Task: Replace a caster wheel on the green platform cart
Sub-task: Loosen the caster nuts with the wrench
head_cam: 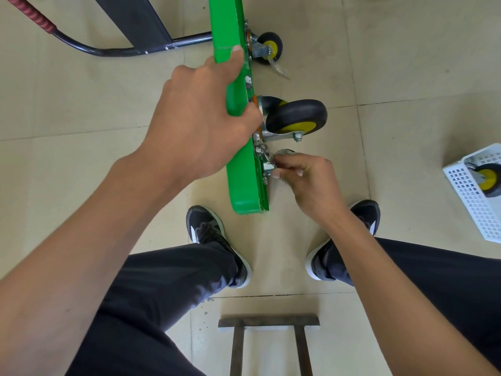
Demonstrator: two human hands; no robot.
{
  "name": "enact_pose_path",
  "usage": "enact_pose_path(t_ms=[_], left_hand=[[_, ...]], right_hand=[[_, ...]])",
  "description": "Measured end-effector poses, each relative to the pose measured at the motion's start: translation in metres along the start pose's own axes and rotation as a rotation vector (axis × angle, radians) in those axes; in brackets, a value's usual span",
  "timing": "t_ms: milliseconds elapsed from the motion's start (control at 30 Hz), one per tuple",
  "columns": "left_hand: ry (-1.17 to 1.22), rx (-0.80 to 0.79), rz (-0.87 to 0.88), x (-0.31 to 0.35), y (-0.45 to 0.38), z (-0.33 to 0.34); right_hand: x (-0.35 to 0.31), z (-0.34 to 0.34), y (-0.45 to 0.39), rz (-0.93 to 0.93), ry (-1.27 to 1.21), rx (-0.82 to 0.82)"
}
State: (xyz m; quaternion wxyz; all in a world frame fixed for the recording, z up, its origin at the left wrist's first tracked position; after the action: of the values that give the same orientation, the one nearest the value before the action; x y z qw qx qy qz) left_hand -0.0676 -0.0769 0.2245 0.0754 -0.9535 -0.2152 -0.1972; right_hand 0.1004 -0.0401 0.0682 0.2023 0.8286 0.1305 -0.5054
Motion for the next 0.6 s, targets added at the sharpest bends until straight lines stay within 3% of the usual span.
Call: enact_pose_path(t_ms=[233, 600], left_hand=[[0.000, 0.000, 0.002, 0.001, -0.001, 0.000], [-0.027, 0.007, 0.019, -0.001, -0.002, 0.001]], right_hand=[[-0.001, -0.007, 0.015, 0.350, -0.211, -0.216], [-0.032, -0.004, 0.021, 0.479, -0.389, -0.340]])
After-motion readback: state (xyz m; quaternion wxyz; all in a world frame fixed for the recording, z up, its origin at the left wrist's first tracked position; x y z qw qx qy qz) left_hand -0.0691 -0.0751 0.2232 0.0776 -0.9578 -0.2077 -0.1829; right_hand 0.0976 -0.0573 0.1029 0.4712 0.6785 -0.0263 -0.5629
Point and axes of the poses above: each hand's wrist, its own y-axis away from the middle knuckle, its own z-axis out of the palm, x = y × z, the point moved 5 cm from there along -y, towards the middle knuckle, and after that the axes turned 10 degrees about x, right-handed, at the moved point
